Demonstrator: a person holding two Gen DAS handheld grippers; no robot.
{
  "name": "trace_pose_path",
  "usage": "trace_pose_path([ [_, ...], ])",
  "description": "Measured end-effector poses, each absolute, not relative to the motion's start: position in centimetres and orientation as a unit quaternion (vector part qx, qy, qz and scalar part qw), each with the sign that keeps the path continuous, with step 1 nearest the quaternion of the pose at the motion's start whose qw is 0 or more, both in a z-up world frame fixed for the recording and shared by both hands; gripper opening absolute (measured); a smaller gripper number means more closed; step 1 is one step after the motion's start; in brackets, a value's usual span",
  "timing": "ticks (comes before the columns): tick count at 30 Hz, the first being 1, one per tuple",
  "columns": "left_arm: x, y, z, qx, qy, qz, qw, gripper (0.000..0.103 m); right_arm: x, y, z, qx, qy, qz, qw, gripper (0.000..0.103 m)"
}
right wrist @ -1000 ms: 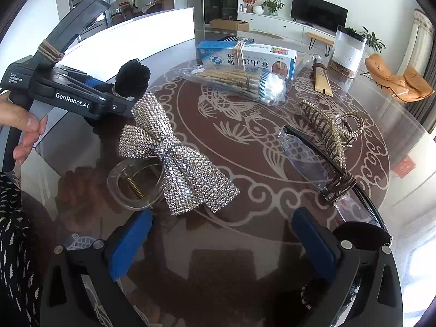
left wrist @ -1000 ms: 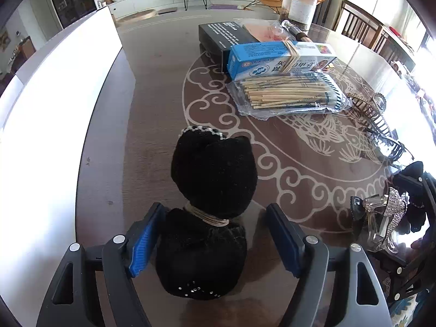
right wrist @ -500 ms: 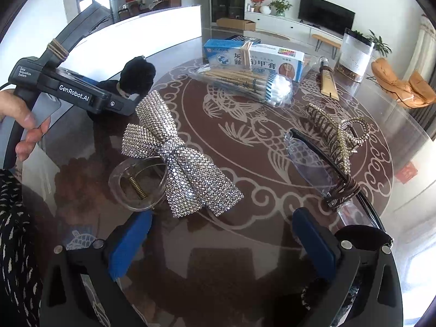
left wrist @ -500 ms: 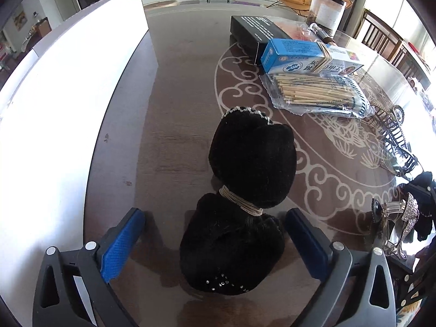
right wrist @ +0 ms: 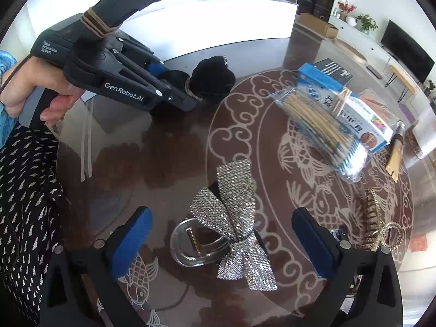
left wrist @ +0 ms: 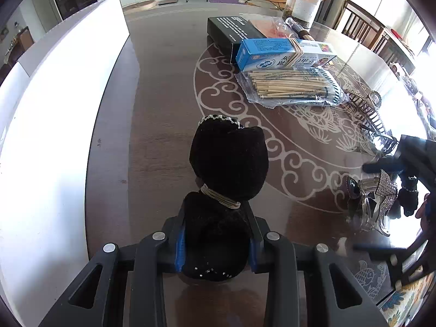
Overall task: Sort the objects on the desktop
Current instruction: 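Grasp the rhinestone bow clip with the right gripper while the left holds the black accessories, then carry both items into the white bin and open both grippers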
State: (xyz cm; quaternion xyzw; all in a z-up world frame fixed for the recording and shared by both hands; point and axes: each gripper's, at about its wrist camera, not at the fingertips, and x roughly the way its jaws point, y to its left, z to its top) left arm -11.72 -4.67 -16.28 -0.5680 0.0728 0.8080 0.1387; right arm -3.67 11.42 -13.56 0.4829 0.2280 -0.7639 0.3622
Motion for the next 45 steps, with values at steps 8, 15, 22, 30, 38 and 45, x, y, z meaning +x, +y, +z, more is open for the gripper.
trace_pose_path([
  [8, -9.5, -5.0, -9.6, -0.491, 0.021, 0.854, 0.174, 0.033, -3.5, 14.1, -10.7, 0.503, 0.119, -0.794, 0.322, 0.055],
  [15, -8.1, -10.8, -2.5, -0.419, -0.038, 0.897, 0.135, 0.033, -5.3, 15.9, -10.4, 0.505, 0.058, -0.826, 0.244, 0.055],
  [22, -7.6, -25.2, -0.4, -0.416, -0.035, 0.909, -0.024, 0.033, -7.4, 4.7, -3.1, 0.417, 0.047, -0.845, 0.333, 0.055],
  [30, -7.1, -33.6, -7.1, -0.469, -0.062, 0.876, -0.091, 0.033, -7.1, -14.5, -2.3, 0.371, 0.070, -0.799, 0.469, 0.055],
  [38, -9.9, -35.9, -11.4, -0.503, -0.085, 0.853, -0.108, 0.049, -7.5, -20.6, -8.9, 0.403, 0.165, -0.802, 0.408, 0.080],
  [45, -10.6, -34.1, -13.5, -0.558, 0.009, 0.823, -0.104, 0.073, -5.8, -21.1, -10.6, 0.363, 0.251, -0.810, 0.386, 0.092],
])
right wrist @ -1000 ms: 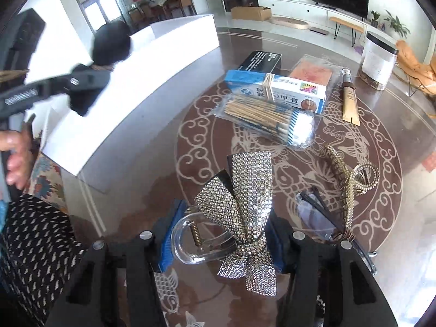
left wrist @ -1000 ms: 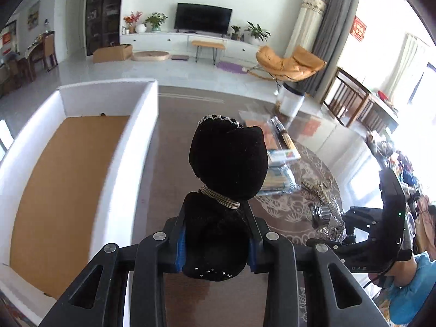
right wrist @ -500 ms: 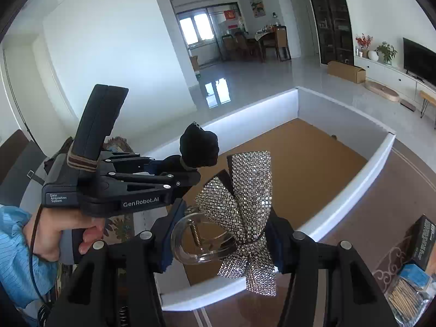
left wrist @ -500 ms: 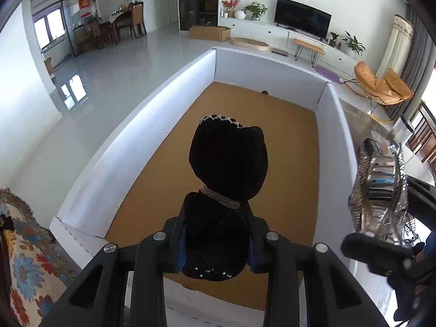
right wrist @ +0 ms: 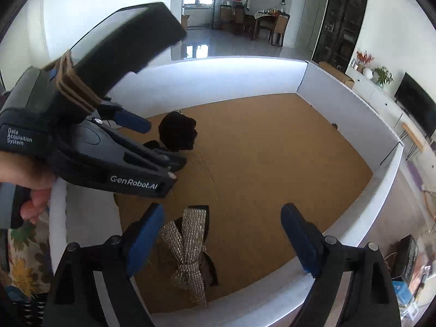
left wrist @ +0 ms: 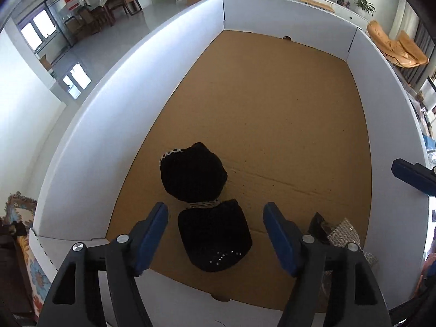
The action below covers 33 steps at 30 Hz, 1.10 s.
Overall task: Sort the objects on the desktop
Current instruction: 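Carry both items into the white bin and open both grippers, then move both grippers back over the table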
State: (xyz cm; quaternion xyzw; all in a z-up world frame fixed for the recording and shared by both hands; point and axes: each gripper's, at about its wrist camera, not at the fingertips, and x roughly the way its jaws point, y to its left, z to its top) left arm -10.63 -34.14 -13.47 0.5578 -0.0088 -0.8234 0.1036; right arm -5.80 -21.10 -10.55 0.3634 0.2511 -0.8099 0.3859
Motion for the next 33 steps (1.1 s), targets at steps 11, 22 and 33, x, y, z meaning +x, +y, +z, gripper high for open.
trace_pose_path([
  [11, -9.7, -32.7, -13.5, 0.558, -0.055, -0.819, 0.119, 0.071, -4.8, -21.2, -11.3, 0.338, 0.276, -0.820, 0.370, 0.094],
  [22, -7.7, -31.0, -11.3, 0.508, -0.108, -0.834, 0.186, 0.072, -7.0, -20.7, -10.0, 0.352, 0.249, -0.819, 0.379, 0.091],
  [33, -5.5, -17.4, 2.9, 0.340, -0.067, -0.938, 0.027, 0.103, -7.7, -0.1, -5.8, 0.311, 0.050, -0.917, 0.244, 0.103],
])
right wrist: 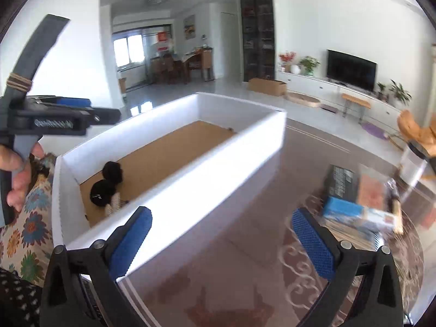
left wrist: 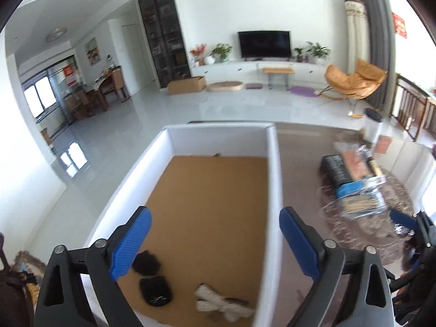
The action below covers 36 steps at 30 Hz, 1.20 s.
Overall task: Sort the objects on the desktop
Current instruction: 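Move both grippers back over the table, then grasp the black white-trimmed scrunchie with the left gripper while the right reaches the glasses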
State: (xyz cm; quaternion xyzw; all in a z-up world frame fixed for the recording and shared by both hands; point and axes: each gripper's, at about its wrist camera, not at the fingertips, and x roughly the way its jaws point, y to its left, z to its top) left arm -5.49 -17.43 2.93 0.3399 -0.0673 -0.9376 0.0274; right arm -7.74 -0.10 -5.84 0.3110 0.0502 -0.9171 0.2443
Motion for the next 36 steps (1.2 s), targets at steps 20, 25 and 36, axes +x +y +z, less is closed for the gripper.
trace_pose_path([
  [20, -5.0, 5.5, -13.2, 0.493, -0.177, -0.831, -0.187, 0.103, -1.2, 28.9, -15.8, 0.491, -0.050, -0.863, -0.106, 0.103],
  [25, -4.8, 5.4, -12.8, 0.496, -0.137, -0.827, -0.226, 0.103, -1.9, 20.7, -15.4, 0.482, -0.017, -0.876, 0.020, 0.103],
  [36, -6.1, 5.9, -15.0, 0.536, -0.013, -0.805, -0.252, 0.103, 3.9, 25.1, -14.3, 0.448, 0.036, -0.892, -0.045, 0.103],
])
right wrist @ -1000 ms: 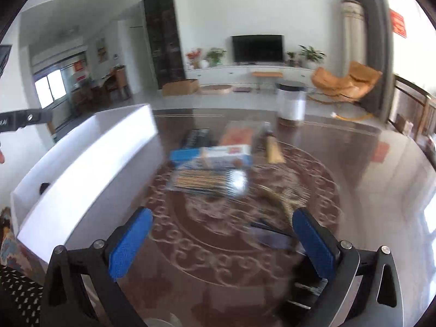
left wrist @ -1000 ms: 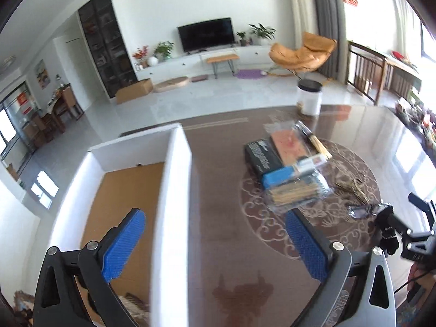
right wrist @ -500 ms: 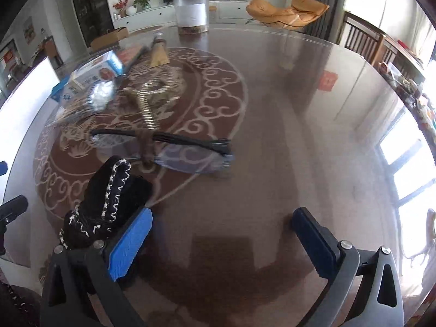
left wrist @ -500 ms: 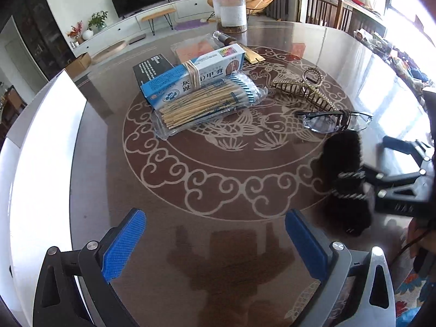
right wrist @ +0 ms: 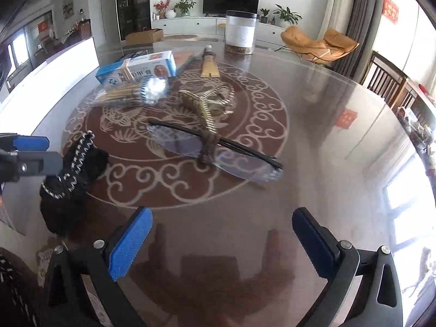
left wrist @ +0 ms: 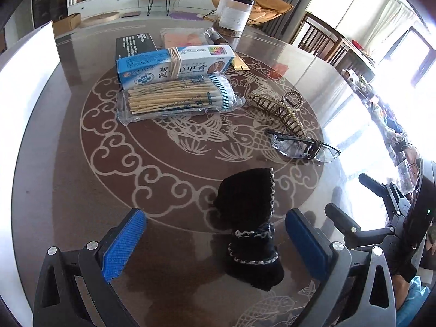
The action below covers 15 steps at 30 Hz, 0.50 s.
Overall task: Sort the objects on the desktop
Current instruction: 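Grasp the black white-trimmed scrunchie with the left gripper while the right reaches the glasses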
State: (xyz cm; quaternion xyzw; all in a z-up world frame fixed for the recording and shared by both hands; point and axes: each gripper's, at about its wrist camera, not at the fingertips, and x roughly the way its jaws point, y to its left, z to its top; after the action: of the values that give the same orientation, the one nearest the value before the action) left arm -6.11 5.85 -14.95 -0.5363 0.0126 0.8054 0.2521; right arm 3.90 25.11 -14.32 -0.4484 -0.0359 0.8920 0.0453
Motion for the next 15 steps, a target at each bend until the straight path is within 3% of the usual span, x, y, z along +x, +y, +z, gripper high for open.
trace_pose_path([
  [3, -5.9, 8.0, -16.4, -0.540, 0.052, 0.805, 0.240, 0.103, 5.5, 26.8, -14.0, -0.443, -0.046, 0.893, 0.061, 0.103],
  [6, -5.3, 10.0, -17.2, -0.520, 0.141, 0.814, 0.218, 0.103, 5.0, 27.7, -13.4, -0.443, -0.039, 0.895, 0.045, 0.103],
  [10, -5.8, 8.1, -17.1, -0.505, 0.134, 0.826, 0.213, 0.098, 0.3, 27.5, -12.7, -0.450, -0.068, 0.889, -0.045, 0.103],
  [12, -6.4, 6.5, -16.6, -0.501, 0.117, 0.836, 0.191, 0.070, -2.0, 26.8, -12.8, -0.455, -0.128, 0.877, -0.085, 0.103],
  [13, -6.8, 5.6, -16.4, -0.501, 0.107, 0.839, 0.182, 0.061, -3.8, 26.2, -13.3, -0.464, -0.155, 0.867, -0.096, 0.103],
  [14, -7.0, 4.9, -16.2, -0.501, 0.100, 0.842, 0.173, 0.043, -5.1, 26.1, -13.9, -0.477, -0.170, 0.856, -0.109, 0.103],
  [15, -7.2, 4.2, -16.1, -0.504, 0.093, 0.843, 0.167, 0.037, -6.3, 26.2, -14.4, -0.494, -0.166, 0.844, -0.126, 0.103],
])
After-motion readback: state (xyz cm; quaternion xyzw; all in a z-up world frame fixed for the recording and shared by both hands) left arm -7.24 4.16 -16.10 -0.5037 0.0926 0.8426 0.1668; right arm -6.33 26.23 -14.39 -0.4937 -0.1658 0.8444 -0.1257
